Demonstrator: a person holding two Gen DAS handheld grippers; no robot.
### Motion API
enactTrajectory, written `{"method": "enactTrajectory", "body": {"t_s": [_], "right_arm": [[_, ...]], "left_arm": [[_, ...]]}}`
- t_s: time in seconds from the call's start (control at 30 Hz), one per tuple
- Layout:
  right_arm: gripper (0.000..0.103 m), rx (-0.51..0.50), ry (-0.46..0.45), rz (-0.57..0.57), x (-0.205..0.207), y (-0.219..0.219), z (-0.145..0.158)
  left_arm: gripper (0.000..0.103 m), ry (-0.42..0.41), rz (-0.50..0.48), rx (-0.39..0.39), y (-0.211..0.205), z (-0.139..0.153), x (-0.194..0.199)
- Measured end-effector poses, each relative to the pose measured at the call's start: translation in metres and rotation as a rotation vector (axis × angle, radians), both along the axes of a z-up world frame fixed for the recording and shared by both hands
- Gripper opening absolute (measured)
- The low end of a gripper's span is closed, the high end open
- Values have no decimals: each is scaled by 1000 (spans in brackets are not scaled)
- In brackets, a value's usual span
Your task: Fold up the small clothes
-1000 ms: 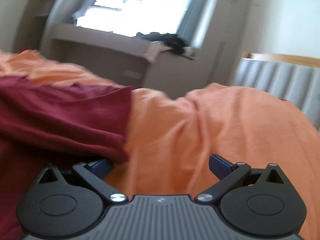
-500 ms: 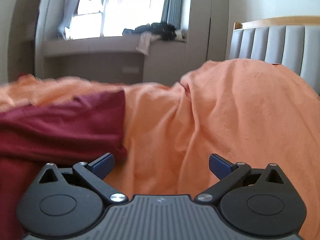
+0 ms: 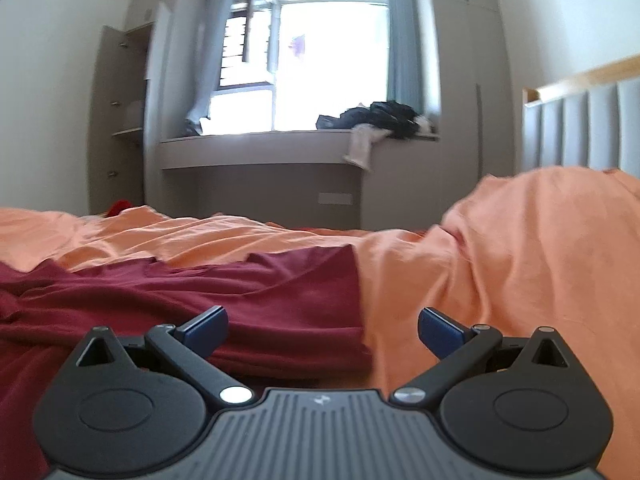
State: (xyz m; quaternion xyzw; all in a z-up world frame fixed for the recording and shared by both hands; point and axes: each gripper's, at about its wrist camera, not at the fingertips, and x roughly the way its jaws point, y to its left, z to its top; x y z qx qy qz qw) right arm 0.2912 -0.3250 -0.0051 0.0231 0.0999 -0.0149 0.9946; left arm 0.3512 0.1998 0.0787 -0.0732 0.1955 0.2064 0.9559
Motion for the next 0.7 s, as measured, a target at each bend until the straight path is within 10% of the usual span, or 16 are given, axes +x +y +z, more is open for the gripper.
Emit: {"method": "enactTrajectory", "body": {"t_s": [0.47,0.7], "right_arm": [[103,-174,18,81,-1,48,-7],[103,-252,7,75,-2,62,-11]], "left_arm": [[92,83,161,-177,85,-26,75],[45,129,266,-194,96,-37,97]]}}
